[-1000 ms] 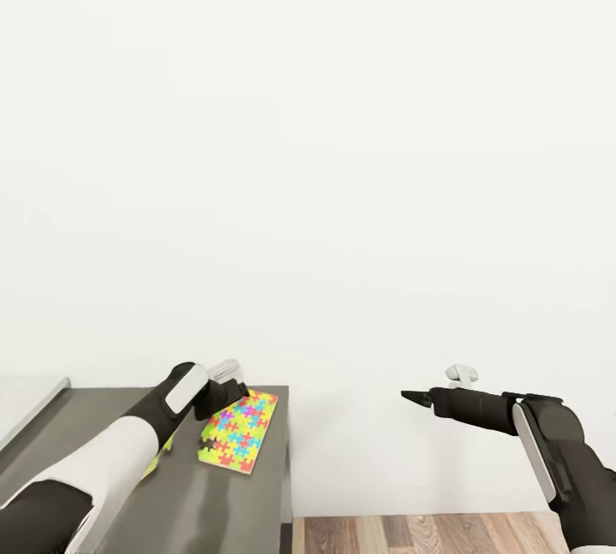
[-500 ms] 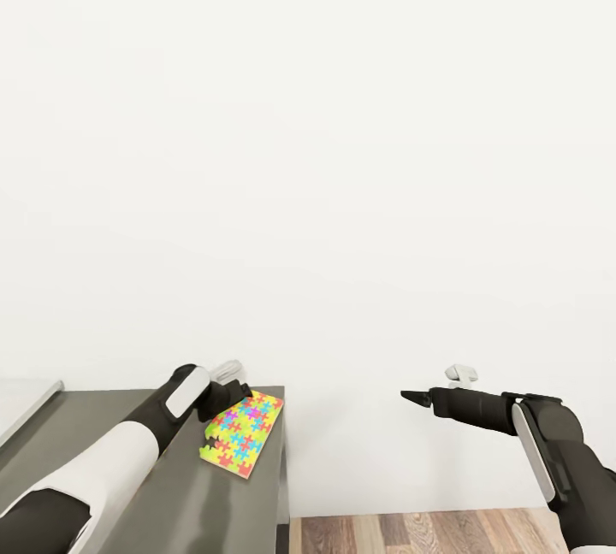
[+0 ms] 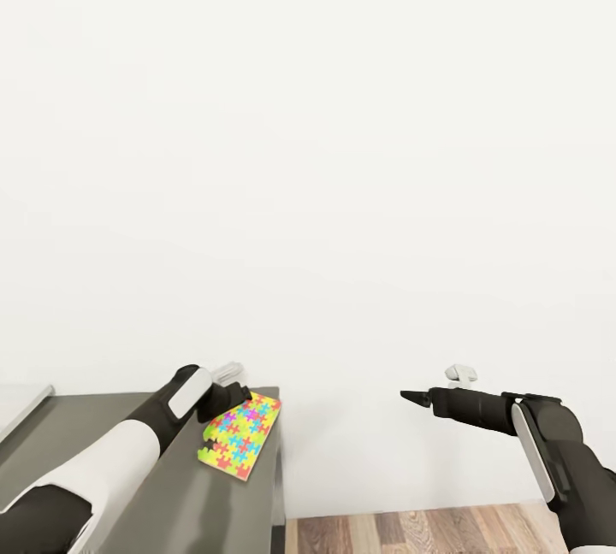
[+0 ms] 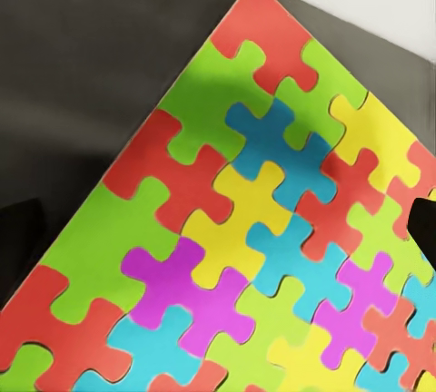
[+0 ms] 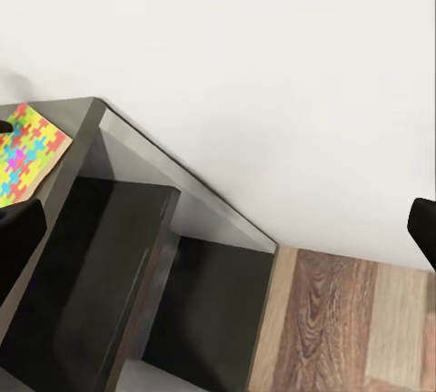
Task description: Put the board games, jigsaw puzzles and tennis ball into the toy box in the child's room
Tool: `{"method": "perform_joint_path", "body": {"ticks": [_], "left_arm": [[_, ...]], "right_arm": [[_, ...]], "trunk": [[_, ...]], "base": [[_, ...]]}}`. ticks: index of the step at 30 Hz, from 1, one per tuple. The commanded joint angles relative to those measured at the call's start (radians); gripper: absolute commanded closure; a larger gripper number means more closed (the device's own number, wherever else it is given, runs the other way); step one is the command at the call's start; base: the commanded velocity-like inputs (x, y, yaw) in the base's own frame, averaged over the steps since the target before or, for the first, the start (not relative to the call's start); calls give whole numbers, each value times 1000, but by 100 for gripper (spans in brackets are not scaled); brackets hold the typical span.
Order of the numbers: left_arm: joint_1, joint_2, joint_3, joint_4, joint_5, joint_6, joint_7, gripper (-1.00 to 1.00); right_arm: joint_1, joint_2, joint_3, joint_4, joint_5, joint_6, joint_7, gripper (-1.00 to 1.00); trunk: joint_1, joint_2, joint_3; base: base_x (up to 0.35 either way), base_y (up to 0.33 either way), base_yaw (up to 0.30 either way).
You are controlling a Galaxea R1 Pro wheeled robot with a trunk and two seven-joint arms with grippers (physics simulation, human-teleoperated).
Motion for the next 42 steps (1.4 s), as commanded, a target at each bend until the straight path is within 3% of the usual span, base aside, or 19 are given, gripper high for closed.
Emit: {"method": "perform_joint_path", "body": {"ticks": [1, 14, 42], "left_arm": [[10, 1, -6, 19, 41, -4, 7, -100], [10, 0, -9, 19, 41, -4, 6, -100], [11, 4, -9, 19, 40, -5, 7, -100]], "right_arm": [[-1, 0, -1, 0, -6, 8, -1, -100], [-1, 1, 0, 0, -4, 8, -1, -100], [-1, 0, 0, 0, -7, 8, -1, -100]], "trunk": [[8, -1, -1], [8, -1, -1], [8, -1, -1]], "base": [[0, 0, -187], [0, 0, -160], [0, 0, -11]]}}
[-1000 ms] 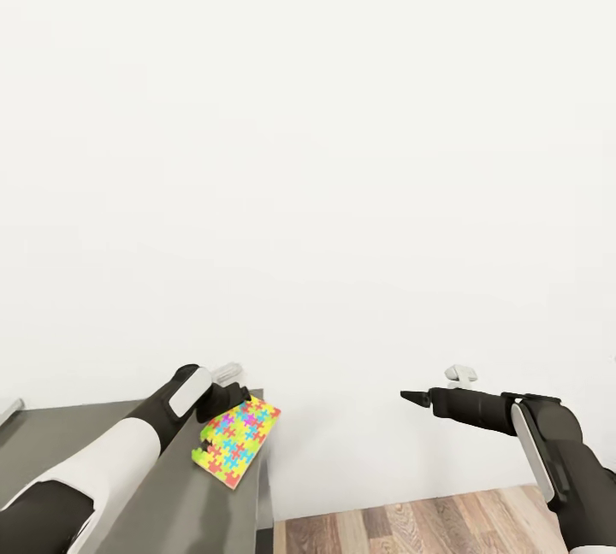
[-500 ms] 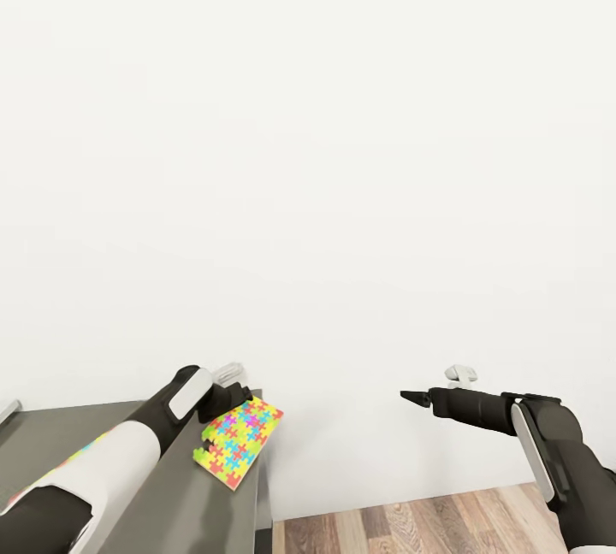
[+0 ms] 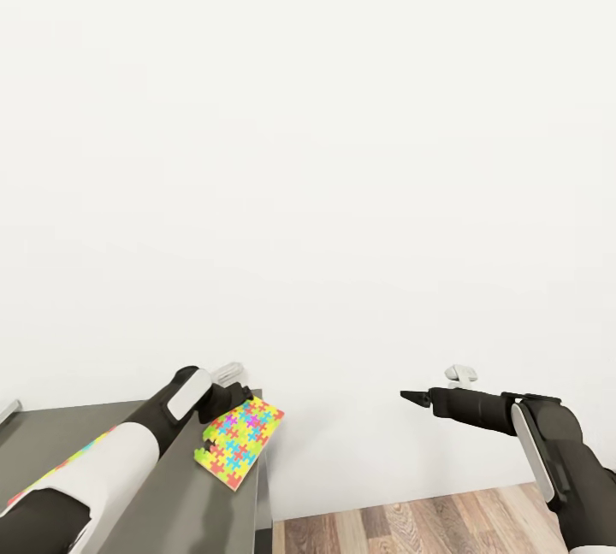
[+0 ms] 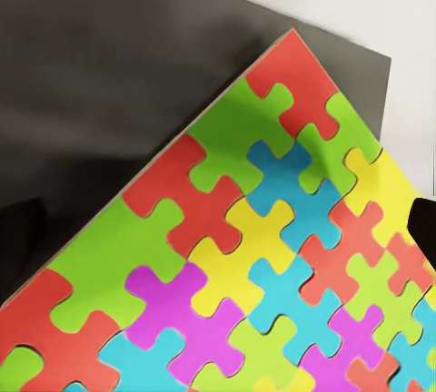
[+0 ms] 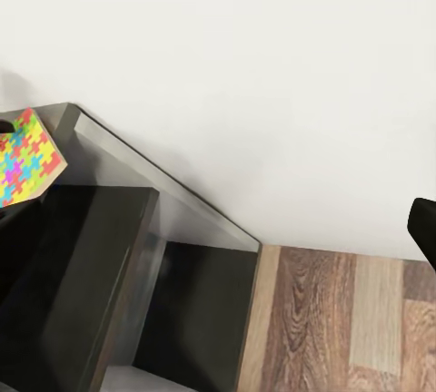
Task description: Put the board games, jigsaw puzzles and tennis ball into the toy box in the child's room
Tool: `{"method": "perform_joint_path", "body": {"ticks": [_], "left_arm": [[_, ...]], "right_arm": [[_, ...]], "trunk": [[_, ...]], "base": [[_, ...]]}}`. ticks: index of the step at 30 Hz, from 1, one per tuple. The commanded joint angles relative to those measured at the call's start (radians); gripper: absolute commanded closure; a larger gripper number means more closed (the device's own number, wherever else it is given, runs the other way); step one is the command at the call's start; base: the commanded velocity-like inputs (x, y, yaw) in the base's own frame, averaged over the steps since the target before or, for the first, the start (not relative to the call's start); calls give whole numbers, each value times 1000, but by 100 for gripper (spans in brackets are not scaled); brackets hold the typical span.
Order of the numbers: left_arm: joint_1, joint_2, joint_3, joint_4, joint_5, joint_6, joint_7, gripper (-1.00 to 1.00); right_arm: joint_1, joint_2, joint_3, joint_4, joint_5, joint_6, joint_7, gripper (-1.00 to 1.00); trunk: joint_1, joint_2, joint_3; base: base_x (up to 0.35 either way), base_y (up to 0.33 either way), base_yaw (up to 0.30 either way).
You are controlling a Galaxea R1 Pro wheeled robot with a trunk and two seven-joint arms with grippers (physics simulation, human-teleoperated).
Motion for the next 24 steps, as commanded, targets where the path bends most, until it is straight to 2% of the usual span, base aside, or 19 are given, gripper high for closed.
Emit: {"method": "perform_joint_path", "body": {"ticks": [1, 8, 11, 14, 15, 18, 19, 21, 22, 24], "left_arm": [[0, 4, -6, 34, 19, -1, 9, -100], [10, 19, -1, 33, 17, -10, 9, -100], [14, 33, 3, 30, 17, -14, 8, -100], [18, 64, 11, 26, 24, -25, 5, -100], [18, 64, 11, 26, 24, -25, 5, -100], [23, 98, 42, 24, 28, -53, -14, -100], [23, 98, 42, 24, 28, -53, -14, -100], [33, 116, 77, 23, 30, -74, -33, -100], [33, 116, 77, 23, 30, -74, -33, -100], [43, 129, 112, 22, 30, -92, -49, -100]], "right_arm": [[-1, 0, -1, 0, -6, 8, -1, -100], [-1, 0, -1, 0, -6, 8, -1, -100], [-1, 0, -1, 0, -7, 8, -1, -100], [-1, 0, 0, 0, -7, 8, -1, -100], [-1, 0, 0, 0, -7, 8, -1, -100], [-1, 0, 0, 0, -7, 8, -1, -100], [-1, 0, 0, 0, -7, 8, -1, -100], [-1, 0, 1, 0, -6, 7, -1, -100], [-1, 0, 1, 0, -6, 7, -1, -100], [-1, 1, 2, 0, -7, 8, -1, -100]], "trunk": [[9, -1, -1], [9, -1, -1], [9, -1, -1], [9, -1, -1], [9, -1, -1], [9, -1, -1], [9, -1, -1], [9, -1, -1], [9, -1, -1], [9, -1, -1]], "base": [[0, 0, 0], [0, 0, 0], [0, 0, 0], [0, 0, 0], [0, 0, 0], [0, 0, 0], [0, 0, 0], [0, 0, 0], [0, 0, 0], [0, 0, 0]]}}
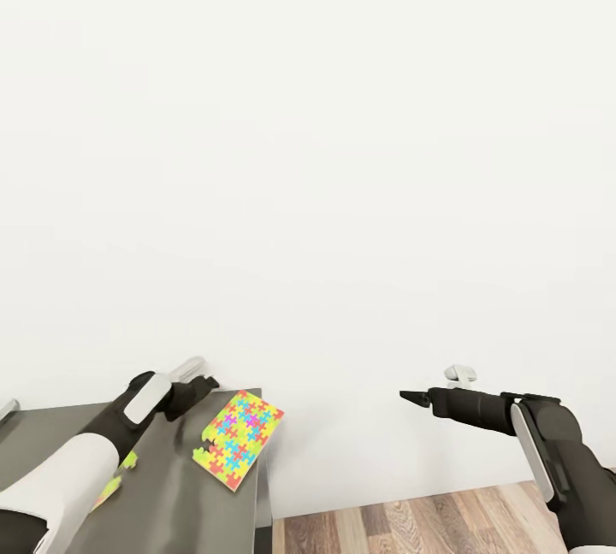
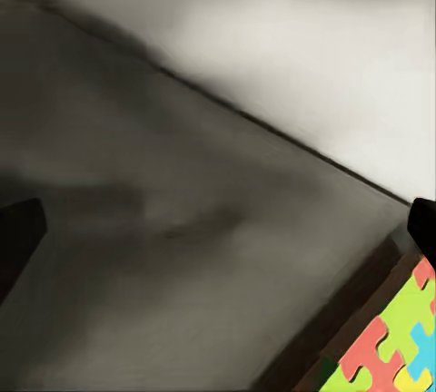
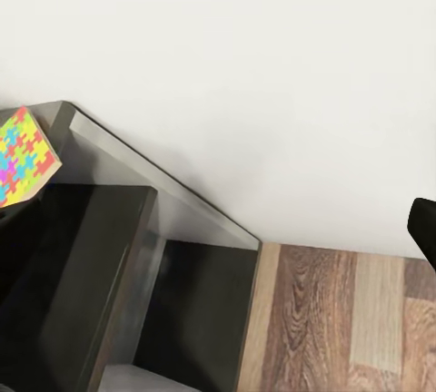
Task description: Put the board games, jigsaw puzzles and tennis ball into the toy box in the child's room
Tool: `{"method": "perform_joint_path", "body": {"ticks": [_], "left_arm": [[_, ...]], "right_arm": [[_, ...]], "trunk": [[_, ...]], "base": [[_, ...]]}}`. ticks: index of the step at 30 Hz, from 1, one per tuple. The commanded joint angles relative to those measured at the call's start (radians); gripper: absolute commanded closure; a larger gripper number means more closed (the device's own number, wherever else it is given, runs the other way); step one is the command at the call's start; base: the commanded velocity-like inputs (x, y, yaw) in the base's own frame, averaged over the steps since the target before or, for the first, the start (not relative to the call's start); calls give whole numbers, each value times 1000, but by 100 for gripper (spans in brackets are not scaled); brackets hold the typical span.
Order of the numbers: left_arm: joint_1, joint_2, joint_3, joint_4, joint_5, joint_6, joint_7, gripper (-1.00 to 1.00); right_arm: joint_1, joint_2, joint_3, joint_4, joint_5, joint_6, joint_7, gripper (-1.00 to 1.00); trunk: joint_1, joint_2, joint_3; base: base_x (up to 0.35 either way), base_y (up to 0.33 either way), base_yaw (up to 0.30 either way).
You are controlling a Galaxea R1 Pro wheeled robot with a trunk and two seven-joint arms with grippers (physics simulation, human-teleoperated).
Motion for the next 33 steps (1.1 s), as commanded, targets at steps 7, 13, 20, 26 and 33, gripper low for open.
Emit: {"method": "perform_joint_path", "body": {"ticks": [7, 13, 20, 26, 33], "left_arm": [[16, 29, 59, 58, -5, -20, -10, -100], [28, 44, 85, 51, -4, -28, -49, -100], [52, 50, 92, 6, -9, -30, -103, -100], [81, 51, 93, -60, -13, -30, -122, -100], [118, 53, 93, -145, -15, -30, -133, -100]], "right_arm": [[-1, 2, 3, 0, -6, 7, -1, -100], [0, 4, 7, 0, -6, 6, 1, -100], [2, 6, 9, 1, -1, 4, 1, -100], [6, 6, 10, 1, 0, -1, 2, -100], [9, 5, 10, 1, 0, -47, 2, -100]], "trunk": [[0, -1, -1], [0, -1, -1], [0, -1, -1], [0, -1, -1], [0, -1, -1]], "base": [[0, 0, 0], [0, 0, 0], [0, 0, 0], [0, 0, 0], [0, 0, 0]]}}
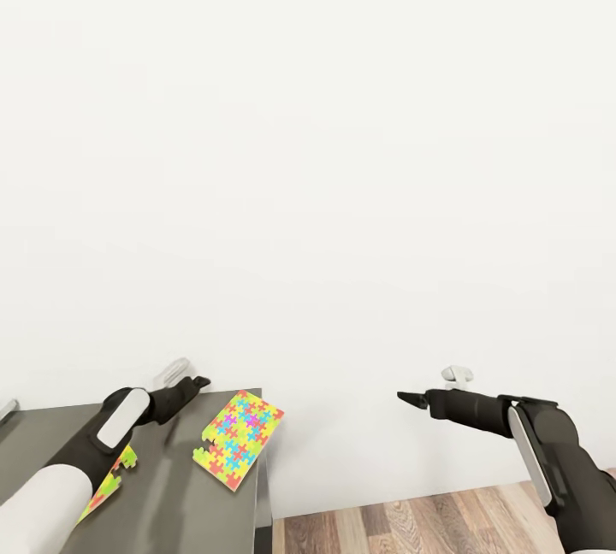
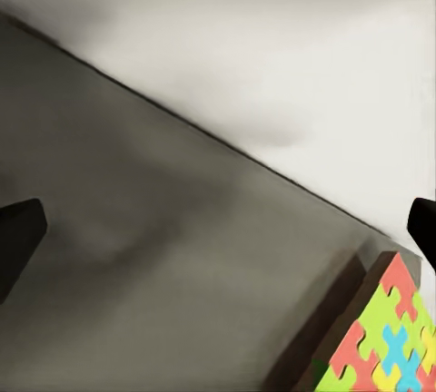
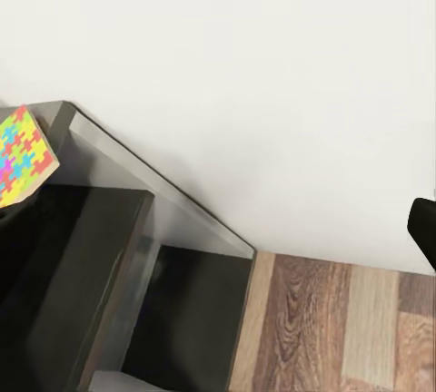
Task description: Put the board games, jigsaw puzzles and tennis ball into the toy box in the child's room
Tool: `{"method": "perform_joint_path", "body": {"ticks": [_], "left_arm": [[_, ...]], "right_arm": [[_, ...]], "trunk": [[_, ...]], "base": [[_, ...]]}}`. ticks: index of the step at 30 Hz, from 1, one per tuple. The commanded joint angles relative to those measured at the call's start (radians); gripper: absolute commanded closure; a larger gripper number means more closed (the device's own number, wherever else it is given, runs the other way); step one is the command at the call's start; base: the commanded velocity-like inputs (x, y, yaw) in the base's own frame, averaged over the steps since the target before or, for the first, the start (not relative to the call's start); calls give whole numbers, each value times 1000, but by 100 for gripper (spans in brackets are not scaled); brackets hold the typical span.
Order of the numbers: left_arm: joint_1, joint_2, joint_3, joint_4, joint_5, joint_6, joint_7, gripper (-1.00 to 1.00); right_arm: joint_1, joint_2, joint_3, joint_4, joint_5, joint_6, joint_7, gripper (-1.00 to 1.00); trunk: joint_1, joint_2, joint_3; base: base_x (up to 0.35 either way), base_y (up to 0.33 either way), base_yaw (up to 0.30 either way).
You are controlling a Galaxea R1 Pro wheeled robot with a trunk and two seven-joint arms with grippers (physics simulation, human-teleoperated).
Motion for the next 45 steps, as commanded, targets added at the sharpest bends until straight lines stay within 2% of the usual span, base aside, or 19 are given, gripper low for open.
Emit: {"method": "perform_joint_path", "body": {"ticks": [1, 8, 27, 35, 45], "left_arm": [[6, 2, -5, -17, 10, 0, 8, -100], [35, 3, -11, -97, 9, 0, 7, -100], [93, 4, -14, -243, 11, 9, -3, -100], [145, 4, -14, -361, 10, 13, -4, -100], [182, 2, -17, -430, 11, 15, -5, -100]], "right_arm": [[0, 0, -1, 0, -6, -1, -1, -100], [1, -1, -2, 0, -6, -28, -1, -100], [2, -1, -2, 0, -6, -38, -1, -100], [2, -2, -2, 0, -6, -39, -1, -100], [2, -5, -2, 0, -6, -39, -1, -100]], "trunk": [[0, -1, -1], [0, -1, -1], [0, -1, -1], [0, -1, -1], [0, -1, -1]], "base": [[0, 0, 0], [0, 0, 0], [0, 0, 0], [0, 0, 0], [0, 0, 0]]}}
